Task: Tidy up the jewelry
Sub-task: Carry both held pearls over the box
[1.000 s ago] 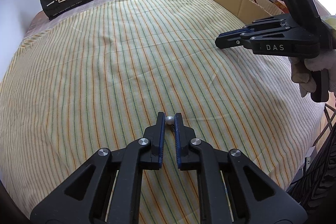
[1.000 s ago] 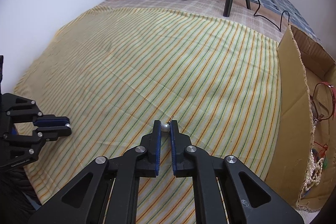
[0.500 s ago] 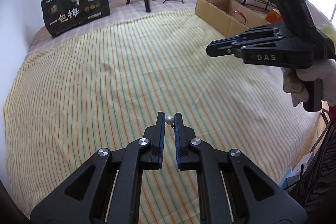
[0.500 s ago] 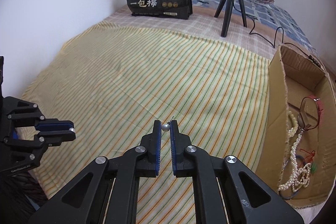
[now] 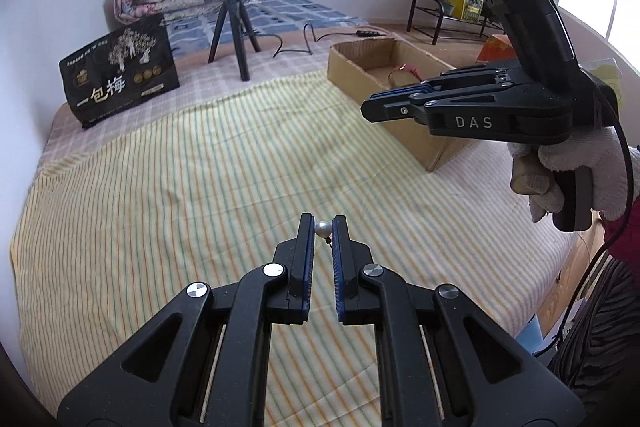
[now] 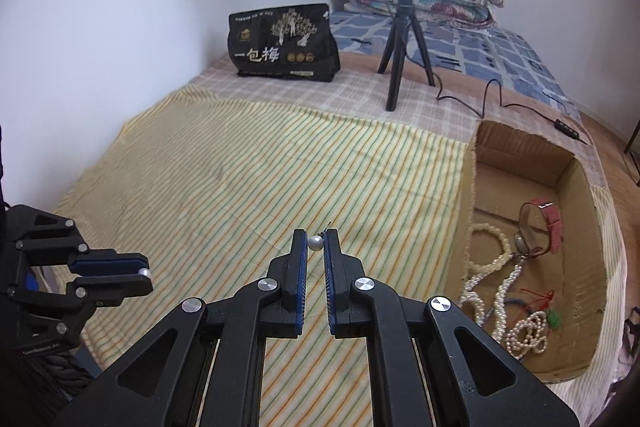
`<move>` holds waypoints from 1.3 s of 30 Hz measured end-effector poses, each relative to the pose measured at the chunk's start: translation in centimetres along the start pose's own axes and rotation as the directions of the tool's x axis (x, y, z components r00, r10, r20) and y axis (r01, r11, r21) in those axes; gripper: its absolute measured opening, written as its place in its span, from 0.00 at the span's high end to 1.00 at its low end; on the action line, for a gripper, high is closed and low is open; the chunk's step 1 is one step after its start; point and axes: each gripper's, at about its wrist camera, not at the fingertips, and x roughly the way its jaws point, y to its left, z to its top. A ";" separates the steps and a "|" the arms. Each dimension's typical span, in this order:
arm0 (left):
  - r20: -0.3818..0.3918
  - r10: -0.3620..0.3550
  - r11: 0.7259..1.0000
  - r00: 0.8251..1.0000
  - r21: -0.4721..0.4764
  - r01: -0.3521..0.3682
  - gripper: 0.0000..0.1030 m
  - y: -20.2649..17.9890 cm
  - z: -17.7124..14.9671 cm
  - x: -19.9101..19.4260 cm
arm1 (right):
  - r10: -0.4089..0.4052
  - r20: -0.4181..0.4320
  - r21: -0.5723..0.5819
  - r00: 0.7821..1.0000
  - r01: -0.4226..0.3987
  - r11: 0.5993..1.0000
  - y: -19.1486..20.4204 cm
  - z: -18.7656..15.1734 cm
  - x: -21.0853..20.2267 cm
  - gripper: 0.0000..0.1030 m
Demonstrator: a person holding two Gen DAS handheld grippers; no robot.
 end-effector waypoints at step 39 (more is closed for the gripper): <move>0.073 -0.147 0.987 0.987 0.080 0.141 0.93 -10.9 10.7 7.5 | -0.194 0.094 0.284 0.977 0.160 0.945 -15.4 -0.4 -4.6 0.94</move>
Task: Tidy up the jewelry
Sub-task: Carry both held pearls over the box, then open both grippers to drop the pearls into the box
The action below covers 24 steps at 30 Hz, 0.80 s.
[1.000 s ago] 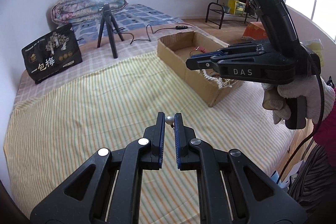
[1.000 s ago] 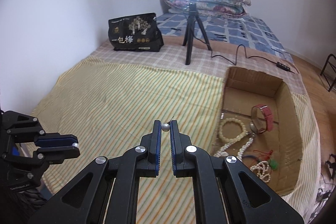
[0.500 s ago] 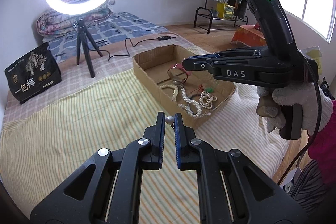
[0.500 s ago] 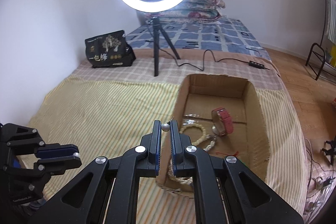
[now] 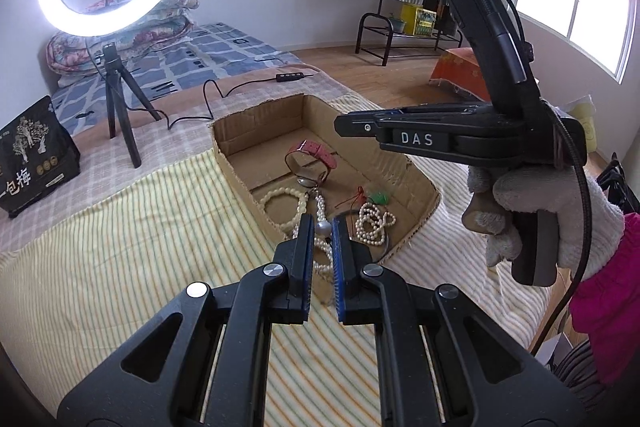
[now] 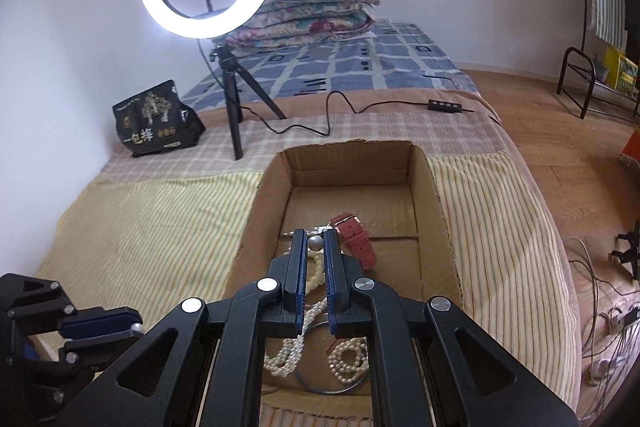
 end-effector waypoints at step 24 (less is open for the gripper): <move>-0.023 -0.009 1.000 1.000 -0.002 0.008 0.93 -0.7 1.3 4.8 | -0.063 -0.037 0.021 0.997 0.063 0.998 -3.7 1.8 4.7 0.93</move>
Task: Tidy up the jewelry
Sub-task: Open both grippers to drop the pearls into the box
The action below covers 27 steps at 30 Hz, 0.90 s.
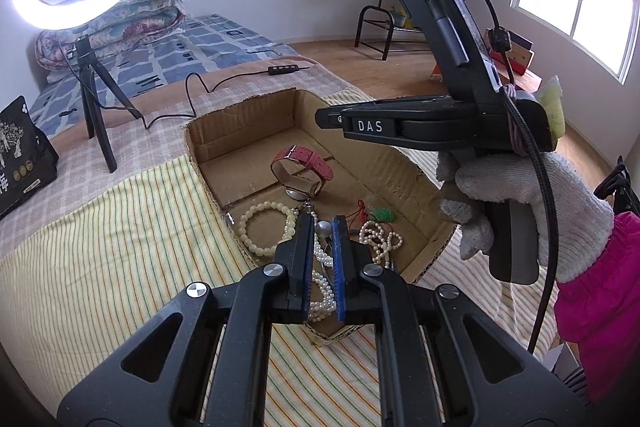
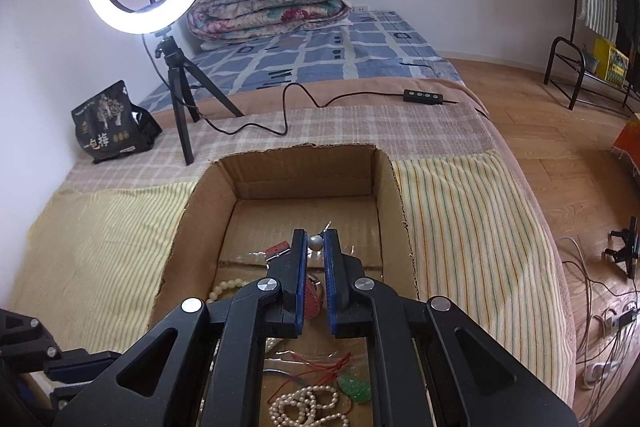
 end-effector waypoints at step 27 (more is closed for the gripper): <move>0.032 0.014 1.000 0.999 0.028 -0.015 0.39 -0.6 0.2 -0.8 | -0.071 0.043 -0.012 0.997 0.071 0.997 0.3 0.3 -1.1 0.30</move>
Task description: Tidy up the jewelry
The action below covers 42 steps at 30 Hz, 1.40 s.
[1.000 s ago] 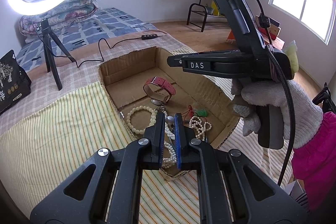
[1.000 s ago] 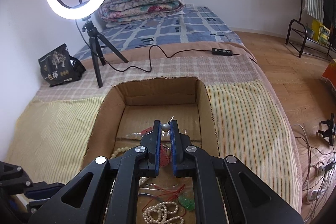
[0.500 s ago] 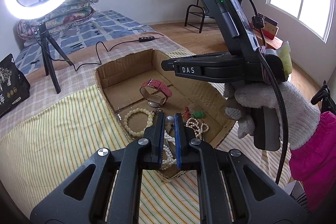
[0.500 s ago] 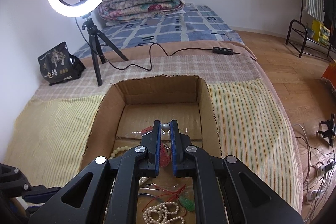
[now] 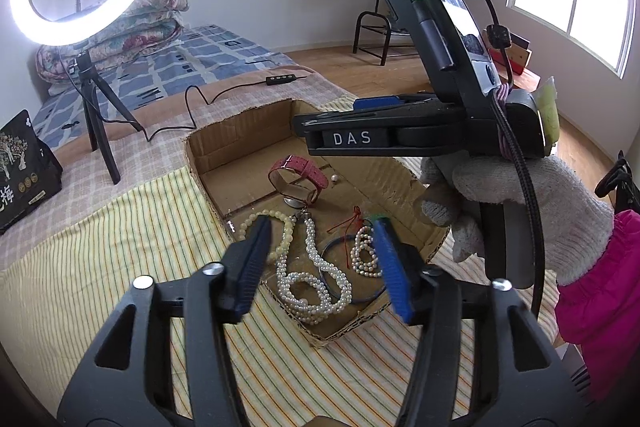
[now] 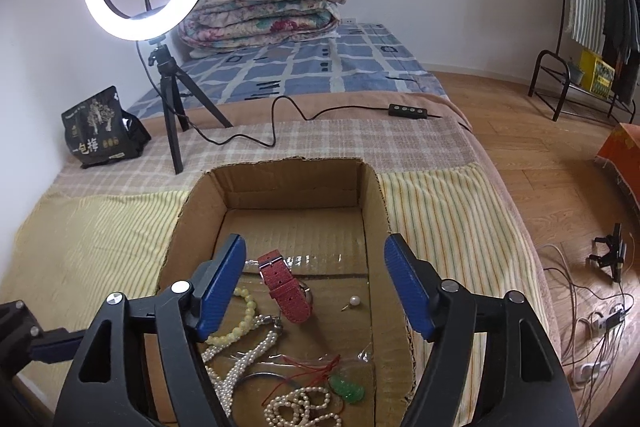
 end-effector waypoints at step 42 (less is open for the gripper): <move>0.188 0.079 0.997 0.979 0.010 -0.082 0.22 -1.3 0.2 -14.3 | -0.124 0.174 -0.052 0.977 0.135 0.990 5.7 0.7 -15.4 0.21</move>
